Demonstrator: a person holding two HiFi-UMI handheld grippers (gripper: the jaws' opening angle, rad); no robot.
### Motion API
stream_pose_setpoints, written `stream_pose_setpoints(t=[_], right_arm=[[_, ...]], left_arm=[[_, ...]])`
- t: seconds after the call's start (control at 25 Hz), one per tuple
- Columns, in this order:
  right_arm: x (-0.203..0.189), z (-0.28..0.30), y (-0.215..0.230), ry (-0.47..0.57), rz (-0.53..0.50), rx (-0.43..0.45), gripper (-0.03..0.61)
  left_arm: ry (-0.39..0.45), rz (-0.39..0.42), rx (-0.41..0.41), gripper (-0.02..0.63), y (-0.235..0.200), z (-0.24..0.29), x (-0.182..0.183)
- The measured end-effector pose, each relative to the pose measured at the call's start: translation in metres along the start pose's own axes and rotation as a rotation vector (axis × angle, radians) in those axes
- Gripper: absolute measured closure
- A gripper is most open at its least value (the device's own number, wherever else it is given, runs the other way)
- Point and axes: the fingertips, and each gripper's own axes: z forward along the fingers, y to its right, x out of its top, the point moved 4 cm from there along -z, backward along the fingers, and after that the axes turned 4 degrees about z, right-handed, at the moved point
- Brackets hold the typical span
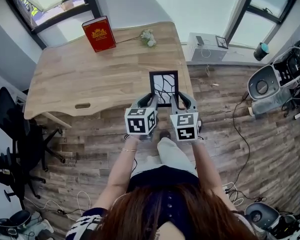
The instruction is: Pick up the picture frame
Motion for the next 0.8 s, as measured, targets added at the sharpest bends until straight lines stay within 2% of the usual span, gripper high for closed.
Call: stream_pose_setpoints(t=[0.4,0.8], right_arm=[[0.02,-0.052,-0.022,0.082,-0.034,-0.042,0.495],[0.046,-0.092,-0.029,0.181,-0.066,-0.074,0.495]], left_arm=[[0.066,0.055,0.002,0.526,0.02,-0.053,0.014],[0.137,0.072,-0.001,0.528,0.04,-0.09,0.034]])
